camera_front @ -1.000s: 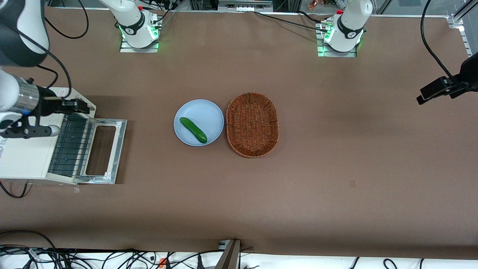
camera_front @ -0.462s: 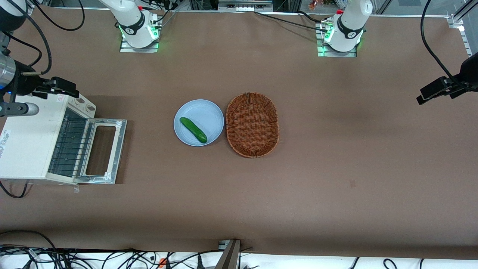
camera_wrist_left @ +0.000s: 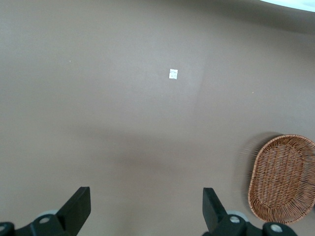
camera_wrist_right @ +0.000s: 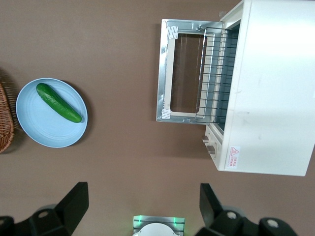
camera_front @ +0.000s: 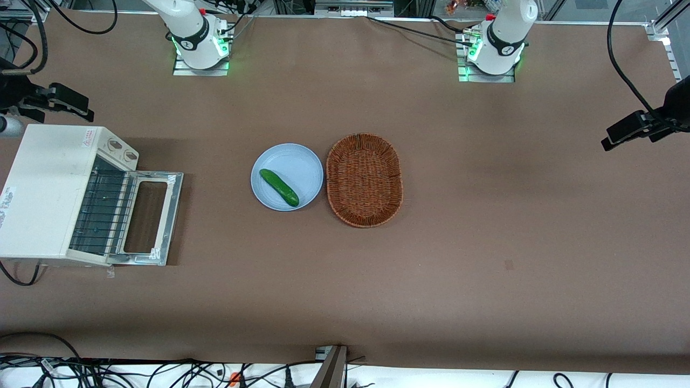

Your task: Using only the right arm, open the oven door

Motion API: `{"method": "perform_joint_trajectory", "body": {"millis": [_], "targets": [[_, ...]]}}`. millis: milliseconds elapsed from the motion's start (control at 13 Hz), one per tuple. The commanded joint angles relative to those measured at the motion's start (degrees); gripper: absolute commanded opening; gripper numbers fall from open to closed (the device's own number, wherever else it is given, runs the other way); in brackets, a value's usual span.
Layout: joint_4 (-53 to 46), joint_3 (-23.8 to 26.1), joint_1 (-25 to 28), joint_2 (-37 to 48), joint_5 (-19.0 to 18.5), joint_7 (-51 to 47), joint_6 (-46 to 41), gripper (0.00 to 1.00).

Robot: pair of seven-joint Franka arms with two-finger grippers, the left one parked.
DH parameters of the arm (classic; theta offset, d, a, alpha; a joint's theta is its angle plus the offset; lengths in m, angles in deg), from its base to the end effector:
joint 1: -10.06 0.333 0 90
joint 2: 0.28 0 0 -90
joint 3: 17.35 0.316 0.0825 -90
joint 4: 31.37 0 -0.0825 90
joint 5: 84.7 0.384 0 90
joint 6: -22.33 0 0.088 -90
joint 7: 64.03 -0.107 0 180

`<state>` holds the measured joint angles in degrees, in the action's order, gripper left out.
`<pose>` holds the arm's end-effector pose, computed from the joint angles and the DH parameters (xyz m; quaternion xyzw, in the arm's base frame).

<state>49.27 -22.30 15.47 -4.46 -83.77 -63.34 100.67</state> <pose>0.5555 0.0085 0.6429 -0.9983 -0.0111 0.0564 0.0050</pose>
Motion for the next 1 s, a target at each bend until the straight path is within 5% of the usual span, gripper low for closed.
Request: {"method": "perform_joint_trajectory", "body": {"millis": [0, 923], "targets": [[2.32, -0.06, -0.22, 1.98, -0.67, 0.71, -0.73, 1.00], [1.45, -2.08, -0.31, 0.66, -0.50, 0.71, 0.32, 1.00]]}}
